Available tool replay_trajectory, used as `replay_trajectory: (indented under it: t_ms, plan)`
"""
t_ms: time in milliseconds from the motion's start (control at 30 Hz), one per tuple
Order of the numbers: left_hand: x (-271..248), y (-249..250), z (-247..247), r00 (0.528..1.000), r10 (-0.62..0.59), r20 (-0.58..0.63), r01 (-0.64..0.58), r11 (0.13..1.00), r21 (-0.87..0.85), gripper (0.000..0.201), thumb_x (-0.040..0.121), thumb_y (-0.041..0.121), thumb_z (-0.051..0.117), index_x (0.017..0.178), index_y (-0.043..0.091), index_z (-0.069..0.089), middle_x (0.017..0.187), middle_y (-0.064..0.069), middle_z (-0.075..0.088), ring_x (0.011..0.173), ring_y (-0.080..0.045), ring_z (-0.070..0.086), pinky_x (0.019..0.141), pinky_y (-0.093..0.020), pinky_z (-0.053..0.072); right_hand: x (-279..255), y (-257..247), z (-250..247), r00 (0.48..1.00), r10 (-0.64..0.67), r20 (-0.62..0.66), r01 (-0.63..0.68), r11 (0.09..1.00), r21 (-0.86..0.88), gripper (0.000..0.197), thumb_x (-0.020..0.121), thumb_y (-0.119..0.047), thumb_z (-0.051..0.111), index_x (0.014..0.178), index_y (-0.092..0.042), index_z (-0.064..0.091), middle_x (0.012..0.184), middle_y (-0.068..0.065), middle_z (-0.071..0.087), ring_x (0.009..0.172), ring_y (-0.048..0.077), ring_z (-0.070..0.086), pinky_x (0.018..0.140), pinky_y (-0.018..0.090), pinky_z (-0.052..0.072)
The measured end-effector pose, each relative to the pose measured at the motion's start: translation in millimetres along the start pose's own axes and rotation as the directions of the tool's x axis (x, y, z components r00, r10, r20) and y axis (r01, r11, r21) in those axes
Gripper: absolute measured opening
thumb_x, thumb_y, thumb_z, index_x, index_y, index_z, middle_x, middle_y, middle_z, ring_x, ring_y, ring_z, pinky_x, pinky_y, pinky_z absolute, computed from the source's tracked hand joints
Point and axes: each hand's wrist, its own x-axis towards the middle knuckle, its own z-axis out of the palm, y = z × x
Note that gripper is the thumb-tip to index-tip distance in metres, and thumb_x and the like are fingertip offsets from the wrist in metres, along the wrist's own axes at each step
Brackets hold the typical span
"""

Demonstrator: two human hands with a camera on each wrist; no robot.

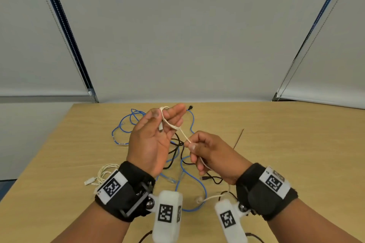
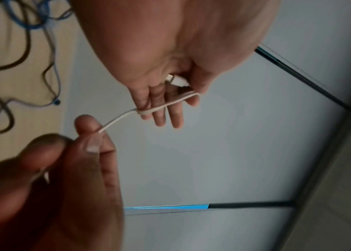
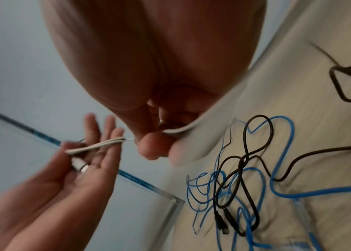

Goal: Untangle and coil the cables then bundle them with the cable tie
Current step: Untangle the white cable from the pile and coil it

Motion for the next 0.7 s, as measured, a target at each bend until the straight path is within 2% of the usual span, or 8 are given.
replay_trajectory:
  t_ms: [100, 167, 233, 300, 367, 467, 600, 700]
  plan:
    - [7.5, -0.7, -9.0, 0.990, 0.121, -0.066, -0.092, 0.938, 0.335, 0.015, 0.098, 0.016, 0.050, 0.085, 0.010, 0.055, 0.121, -0.017, 0.071, 0.123, -0.028, 0.064, 0.109, -0.045, 0.042, -9.7, -0.8, 5.0, 0.996, 0.049, 0.076, -0.037, 0.989, -0.145, 0.017, 0.101, -0.024, 0.054, 0.107, -0.011, 0.063, 0.070, -0.002, 0.060, 0.050, 0.013, 0.053, 0.049, 0.028, 0.048]
    - [11.7, -0.2, -17.2, 0.982, 0.183, -0.052, -0.111, 0.773, 0.625, 0.025, 0.100, 0.012, 0.048, 0.077, 0.020, 0.056, 0.117, -0.002, 0.074, 0.118, -0.013, 0.066, 0.102, -0.035, 0.046, -17.1, -6.7, 3.8, 0.992, 0.038, 0.122, -0.009, 0.973, -0.229, 0.017, 0.099, -0.028, 0.056, 0.104, -0.015, 0.066, 0.069, -0.006, 0.057, 0.053, 0.014, 0.051, 0.048, 0.027, 0.047]
    - [12.0, -5.6, -23.0, 0.990, 0.144, 0.011, -0.093, 0.574, 0.813, 0.026, 0.101, 0.011, 0.049, 0.079, 0.022, 0.057, 0.107, 0.014, 0.076, 0.107, 0.002, 0.066, 0.087, -0.023, 0.046, -19.9, -18.9, -0.6, 0.994, -0.032, 0.100, 0.059, 0.956, -0.286, 0.019, 0.097, -0.033, 0.057, 0.099, -0.017, 0.066, 0.067, -0.011, 0.056, 0.059, 0.019, 0.050, 0.049, 0.029, 0.047]
    - [5.8, -17.0, -24.3, 0.997, 0.012, 0.073, -0.070, 0.450, 0.890, 0.025, 0.102, 0.014, 0.049, 0.081, 0.024, 0.060, 0.087, 0.022, 0.073, 0.085, 0.007, 0.064, 0.072, -0.019, 0.044, -16.7, -31.5, -9.3, 0.991, -0.131, 0.017, 0.129, 0.931, -0.340, 0.015, 0.098, -0.032, 0.060, 0.091, -0.021, 0.067, 0.066, -0.012, 0.059, 0.060, 0.017, 0.052, 0.050, 0.031, 0.048]
    - [-3.7, -25.3, -20.9, 0.984, -0.140, 0.112, -0.023, 0.523, 0.852, 0.033, 0.104, 0.017, 0.046, 0.077, 0.028, 0.061, 0.076, 0.014, 0.071, 0.079, 0.000, 0.065, 0.072, -0.020, 0.045, -11.4, -39.5, -20.2, 0.974, -0.219, -0.061, 0.177, 0.899, -0.400, 0.014, 0.097, -0.027, 0.062, 0.086, -0.024, 0.070, 0.068, -0.011, 0.063, 0.059, 0.008, 0.055, 0.052, 0.028, 0.050]
    - [-13.4, -26.0, -13.8, 0.932, -0.327, 0.158, 0.176, 0.786, 0.592, 0.037, 0.104, 0.024, 0.042, 0.075, 0.026, 0.066, 0.072, -0.003, 0.068, 0.101, -0.029, 0.072, 0.089, -0.033, 0.053, -6.5, -38.1, -30.1, 0.965, -0.236, -0.114, 0.188, 0.927, -0.324, 0.017, 0.098, -0.019, 0.061, 0.086, -0.022, 0.073, 0.080, -0.008, 0.069, 0.063, 0.006, 0.059, 0.055, 0.029, 0.051]
    - [-14.4, -26.3, -12.9, 0.895, -0.393, 0.211, 0.286, 0.868, 0.405, 0.018, 0.096, 0.021, 0.055, 0.083, 0.014, 0.066, 0.079, -0.011, 0.058, 0.081, -0.020, 0.068, 0.074, -0.023, 0.052, -6.2, -23.6, -29.0, 0.992, -0.103, -0.073, 0.104, 0.995, 0.000, 0.018, 0.103, -0.014, 0.054, 0.093, -0.013, 0.070, 0.086, -0.003, 0.072, 0.058, 0.014, 0.060, 0.053, 0.030, 0.052]
    - [-12.3, -23.7, -17.2, 0.881, -0.420, 0.216, 0.345, 0.885, 0.312, 0.017, 0.093, 0.023, 0.061, 0.083, 0.011, 0.069, 0.079, -0.013, 0.062, 0.076, -0.021, 0.069, 0.073, -0.026, 0.055, -6.0, -14.7, -28.1, 0.998, -0.066, -0.016, 0.067, 0.992, 0.109, 0.017, 0.104, -0.013, 0.053, 0.096, -0.011, 0.068, 0.086, 0.006, 0.068, 0.055, 0.017, 0.059, 0.052, 0.030, 0.052]
